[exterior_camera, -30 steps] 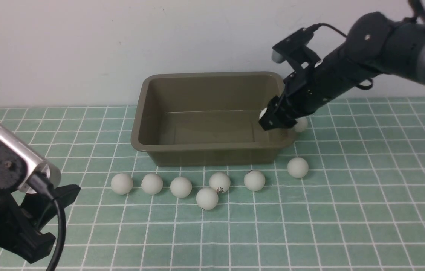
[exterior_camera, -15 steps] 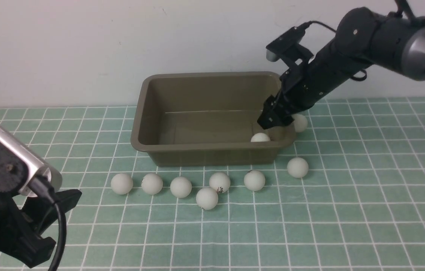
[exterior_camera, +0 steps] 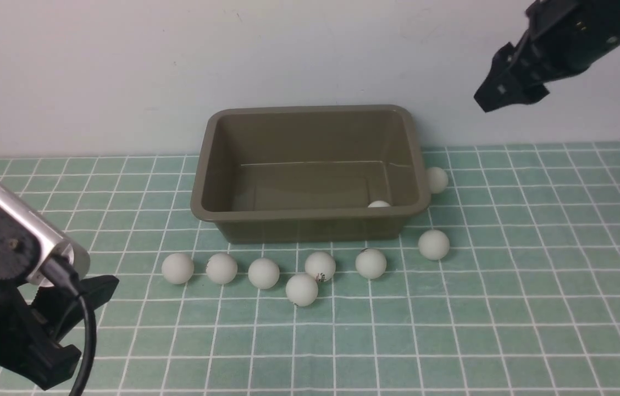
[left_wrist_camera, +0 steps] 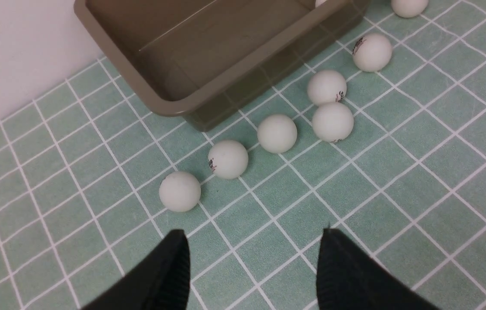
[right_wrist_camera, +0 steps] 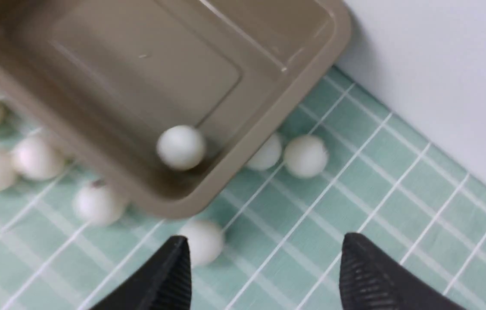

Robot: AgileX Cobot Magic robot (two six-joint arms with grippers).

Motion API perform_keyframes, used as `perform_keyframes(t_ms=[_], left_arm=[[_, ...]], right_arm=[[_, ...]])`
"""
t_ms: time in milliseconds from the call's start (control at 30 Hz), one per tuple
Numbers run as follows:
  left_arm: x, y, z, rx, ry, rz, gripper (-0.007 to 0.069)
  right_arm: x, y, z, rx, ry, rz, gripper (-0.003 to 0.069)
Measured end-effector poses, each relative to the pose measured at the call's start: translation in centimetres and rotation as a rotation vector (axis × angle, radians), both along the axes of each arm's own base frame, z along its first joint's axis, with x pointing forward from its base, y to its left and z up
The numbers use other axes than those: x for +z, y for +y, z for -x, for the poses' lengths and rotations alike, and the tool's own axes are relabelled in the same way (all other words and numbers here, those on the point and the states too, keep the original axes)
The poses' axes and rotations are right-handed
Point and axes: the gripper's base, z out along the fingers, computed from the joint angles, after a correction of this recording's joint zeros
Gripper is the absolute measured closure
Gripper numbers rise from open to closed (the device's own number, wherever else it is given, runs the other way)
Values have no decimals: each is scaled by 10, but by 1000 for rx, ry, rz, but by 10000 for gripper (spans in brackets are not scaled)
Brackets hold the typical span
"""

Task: Put the table tennis balls in the box on the green coffee tablecloth.
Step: 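Reach for and grasp a ping pong ball on the table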

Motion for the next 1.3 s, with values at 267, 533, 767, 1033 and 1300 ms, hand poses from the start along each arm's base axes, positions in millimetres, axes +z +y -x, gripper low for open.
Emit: perform_keyframes(t_ms=[267,533,767,1033,1300], left_arm=[[0,0,0,1,-2,0,262],[0,0,0,1,-2,0,262],[0,0,0,1,-2,0,262],[0,0,0,2,-3,0,262],[0,0,0,2,-3,0,262]], right_arm=[[21,-2,37,-38,70,-84,237],[-53,-3,47,-36,199,-62,237],[-112,0,51,12,93,-107,237],[-131,3,41,16,79,-119,237],[-177,7,24,0,149,-130,237]])
